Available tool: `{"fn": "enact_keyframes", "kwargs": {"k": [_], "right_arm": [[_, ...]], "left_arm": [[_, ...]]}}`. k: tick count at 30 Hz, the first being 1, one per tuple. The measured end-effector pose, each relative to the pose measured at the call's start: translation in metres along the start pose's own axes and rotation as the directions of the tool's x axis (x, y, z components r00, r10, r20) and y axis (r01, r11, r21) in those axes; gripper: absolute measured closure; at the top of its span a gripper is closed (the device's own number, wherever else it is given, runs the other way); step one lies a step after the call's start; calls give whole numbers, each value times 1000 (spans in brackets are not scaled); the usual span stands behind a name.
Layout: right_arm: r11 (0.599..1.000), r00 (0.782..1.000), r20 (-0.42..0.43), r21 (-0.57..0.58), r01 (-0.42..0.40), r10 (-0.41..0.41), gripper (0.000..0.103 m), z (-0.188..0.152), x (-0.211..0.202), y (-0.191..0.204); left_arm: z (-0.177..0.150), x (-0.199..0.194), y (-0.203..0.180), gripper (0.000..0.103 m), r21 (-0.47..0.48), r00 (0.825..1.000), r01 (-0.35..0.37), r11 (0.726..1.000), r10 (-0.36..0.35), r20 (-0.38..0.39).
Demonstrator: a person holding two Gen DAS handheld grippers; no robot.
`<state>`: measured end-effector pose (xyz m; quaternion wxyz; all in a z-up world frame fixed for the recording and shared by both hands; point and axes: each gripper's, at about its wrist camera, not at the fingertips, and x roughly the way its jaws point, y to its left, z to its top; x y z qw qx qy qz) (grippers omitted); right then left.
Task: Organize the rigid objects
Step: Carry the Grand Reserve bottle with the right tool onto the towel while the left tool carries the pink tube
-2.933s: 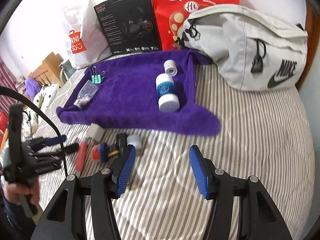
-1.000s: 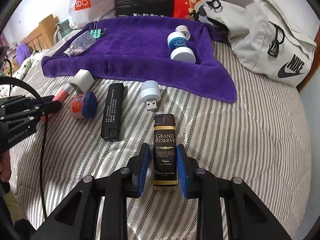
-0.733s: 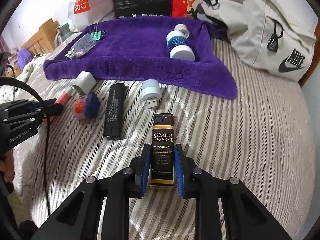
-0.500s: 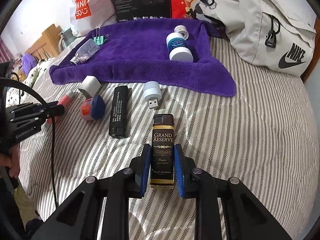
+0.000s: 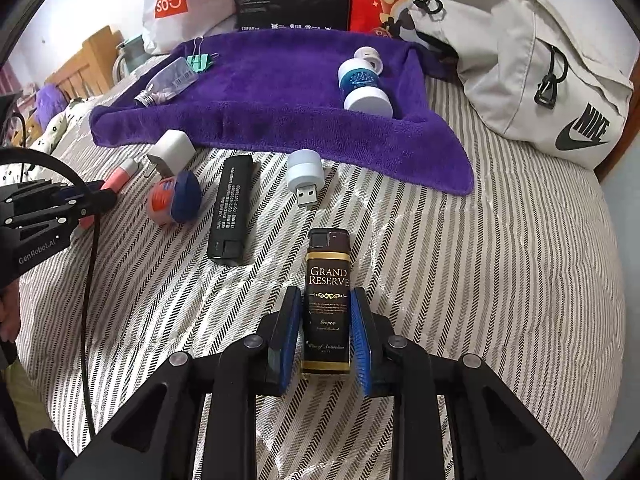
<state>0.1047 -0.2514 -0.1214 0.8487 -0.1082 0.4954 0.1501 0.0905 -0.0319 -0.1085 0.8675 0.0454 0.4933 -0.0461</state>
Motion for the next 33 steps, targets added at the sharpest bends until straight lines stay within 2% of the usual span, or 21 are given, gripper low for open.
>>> {"fn": "enact_keyframes", "kwargs": {"k": [5, 14, 23, 33], "right_arm": [[996, 998, -10, 50, -68, 69, 80, 2, -5, -9], [990, 992, 27, 66, -124, 122, 80, 15, -28, -15], [991, 988, 79, 11, -133, 132, 80, 58, -34, -10], [983, 976, 119, -23, -180, 181, 80, 123, -13, -8]], "left_arm": [[1, -4, 11, 87, -35, 998, 61, 998, -61, -14], [12, -20, 28, 87, -81, 995, 102, 991, -101, 25], [41, -21, 37, 87, -77, 995, 89, 993, -85, 53], [85, -1, 42, 87, -76, 993, 110, 991, -106, 56]]}}
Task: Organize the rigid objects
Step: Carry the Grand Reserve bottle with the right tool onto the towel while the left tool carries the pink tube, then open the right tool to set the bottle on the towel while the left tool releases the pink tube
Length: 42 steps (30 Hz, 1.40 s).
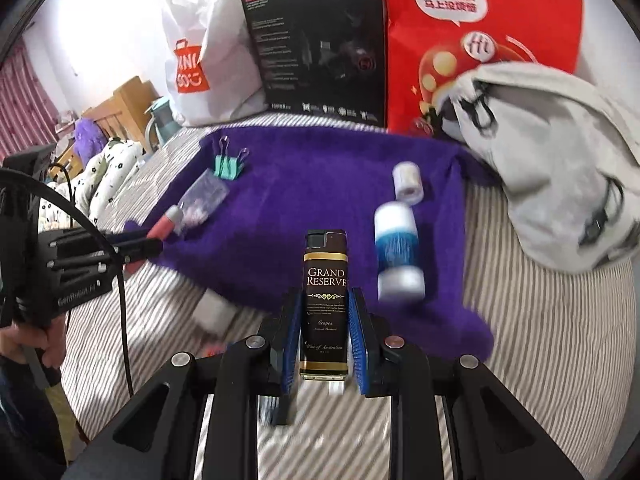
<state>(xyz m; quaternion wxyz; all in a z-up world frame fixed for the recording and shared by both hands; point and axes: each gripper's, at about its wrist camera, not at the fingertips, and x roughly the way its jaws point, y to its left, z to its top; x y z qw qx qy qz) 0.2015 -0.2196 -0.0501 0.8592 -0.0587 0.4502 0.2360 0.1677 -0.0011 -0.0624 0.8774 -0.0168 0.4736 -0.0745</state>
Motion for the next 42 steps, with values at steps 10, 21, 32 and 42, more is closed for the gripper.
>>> {"fn": "enact_keyframes", "kwargs": {"k": [10, 21, 32, 42], "right_arm": [[1000, 1000, -24, 6, 20, -19, 80, 63, 59, -26], [999, 996, -88, -8, 35, -36, 80, 95, 120, -32], [995, 988, -126, -57, 82, -89, 80, 101, 147, -29], [994, 988, -136, -96, 59, -72, 74, 100, 146, -28]], "left_arm": [[28, 42, 1, 87, -6, 999, 8, 1000, -9, -45], [37, 63, 8, 87, -11, 997, 13, 1000, -14, -73], [37, 64, 13, 87, -20, 996, 26, 999, -28, -79], [35, 64, 15, 87, -35, 996, 39, 999, -42, -84]]}}
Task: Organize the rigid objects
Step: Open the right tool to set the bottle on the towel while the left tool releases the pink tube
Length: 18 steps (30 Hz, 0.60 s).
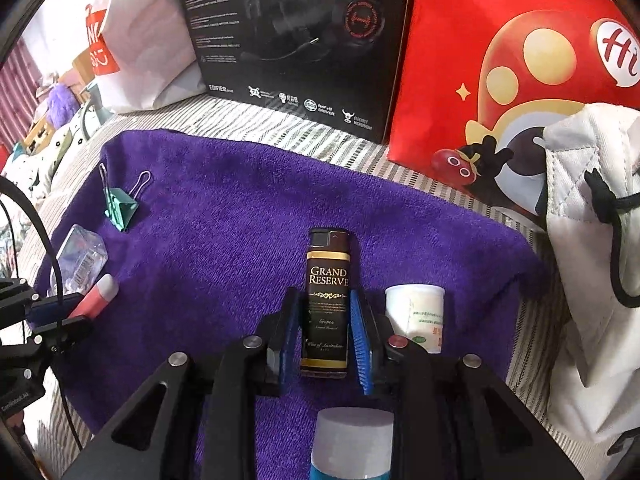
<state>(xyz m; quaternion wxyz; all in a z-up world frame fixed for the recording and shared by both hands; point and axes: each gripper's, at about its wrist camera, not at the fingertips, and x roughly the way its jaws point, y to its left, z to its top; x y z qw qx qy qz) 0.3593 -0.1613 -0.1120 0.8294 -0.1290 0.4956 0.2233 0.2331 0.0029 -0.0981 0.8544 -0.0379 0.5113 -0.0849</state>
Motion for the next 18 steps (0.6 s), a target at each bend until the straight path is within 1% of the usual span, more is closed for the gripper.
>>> {"fn": "enact_keyframes", "kwargs": {"k": [4, 9, 14, 18], "right_arm": [[1000, 1000, -12, 4, 8, -8, 73, -2, -8, -4], [1000, 1000, 11, -8, 30, -30, 72, -9, -30, -8], [999, 998, 46, -3, 32, -31, 72, -24, -58, -9], [1000, 997, 81, 9, 10, -11, 72, -37, -83, -6]], "left_arm": [[-2, 1, 3, 87, -7, 1000, 9, 1000, -9, 0], [-1, 3, 7, 87, -20, 1000, 22, 1000, -22, -5], [1, 11, 2, 87, -6, 1000, 5, 1000, -5, -15], [2, 20, -7, 87, 26, 999, -35, 999, 36, -16]]}}
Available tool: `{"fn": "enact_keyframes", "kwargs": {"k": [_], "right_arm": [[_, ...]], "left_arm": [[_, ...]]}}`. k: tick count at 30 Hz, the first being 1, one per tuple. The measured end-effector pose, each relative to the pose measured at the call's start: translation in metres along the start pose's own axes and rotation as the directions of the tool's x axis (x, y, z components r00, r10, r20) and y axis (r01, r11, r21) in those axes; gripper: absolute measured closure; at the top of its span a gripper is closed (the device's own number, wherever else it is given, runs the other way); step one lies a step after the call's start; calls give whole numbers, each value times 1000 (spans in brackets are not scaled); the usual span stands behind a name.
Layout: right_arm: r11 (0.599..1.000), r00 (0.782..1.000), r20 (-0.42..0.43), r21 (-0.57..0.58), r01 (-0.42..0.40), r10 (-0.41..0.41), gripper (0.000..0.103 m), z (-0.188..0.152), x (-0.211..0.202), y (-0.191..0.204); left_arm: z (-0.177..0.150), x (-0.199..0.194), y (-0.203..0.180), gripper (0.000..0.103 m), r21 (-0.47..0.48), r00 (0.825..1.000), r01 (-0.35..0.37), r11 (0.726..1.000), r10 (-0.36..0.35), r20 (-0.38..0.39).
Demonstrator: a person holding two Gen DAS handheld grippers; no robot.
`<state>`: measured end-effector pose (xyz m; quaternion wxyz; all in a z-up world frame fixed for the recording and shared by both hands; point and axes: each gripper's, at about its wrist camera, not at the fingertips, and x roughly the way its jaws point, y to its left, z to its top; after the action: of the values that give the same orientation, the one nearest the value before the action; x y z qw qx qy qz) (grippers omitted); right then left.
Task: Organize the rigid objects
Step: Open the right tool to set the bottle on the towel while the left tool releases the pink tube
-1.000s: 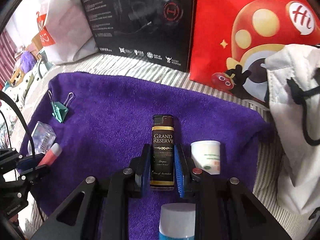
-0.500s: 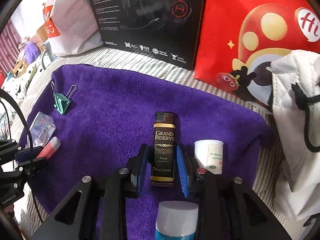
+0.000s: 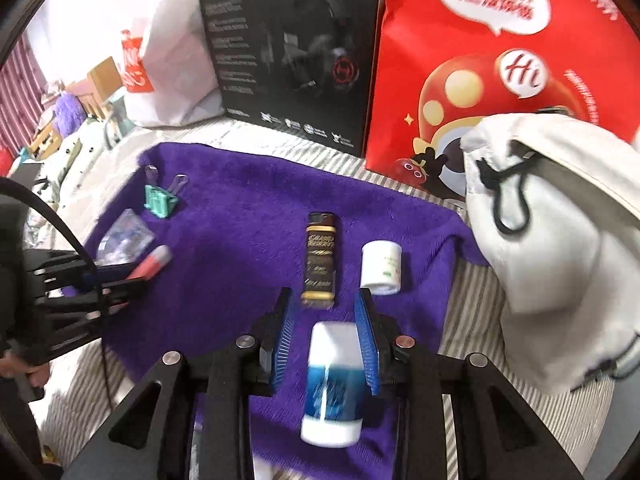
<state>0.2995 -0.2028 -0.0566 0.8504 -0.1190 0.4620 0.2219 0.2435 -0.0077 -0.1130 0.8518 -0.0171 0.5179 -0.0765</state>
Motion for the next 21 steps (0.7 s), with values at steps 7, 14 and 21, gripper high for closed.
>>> {"fn": "enact_keyframes", "kwargs": {"k": [7, 14, 21], "right_arm": [[1000, 998, 70, 21, -11, 9, 63, -29, -47, 6], [998, 998, 57, 63, -12, 8, 61, -71, -71, 4], [991, 1000, 29, 132, 8, -12, 61, -117, -87, 1]], "left_arm": [[-5, 2, -6, 86, 23, 999, -32, 999, 31, 15], [-16, -2, -13, 71, 30, 1000, -8, 1000, 8, 9], [-35, -38, -19, 71, 19, 999, -3, 1000, 2, 43]]}}
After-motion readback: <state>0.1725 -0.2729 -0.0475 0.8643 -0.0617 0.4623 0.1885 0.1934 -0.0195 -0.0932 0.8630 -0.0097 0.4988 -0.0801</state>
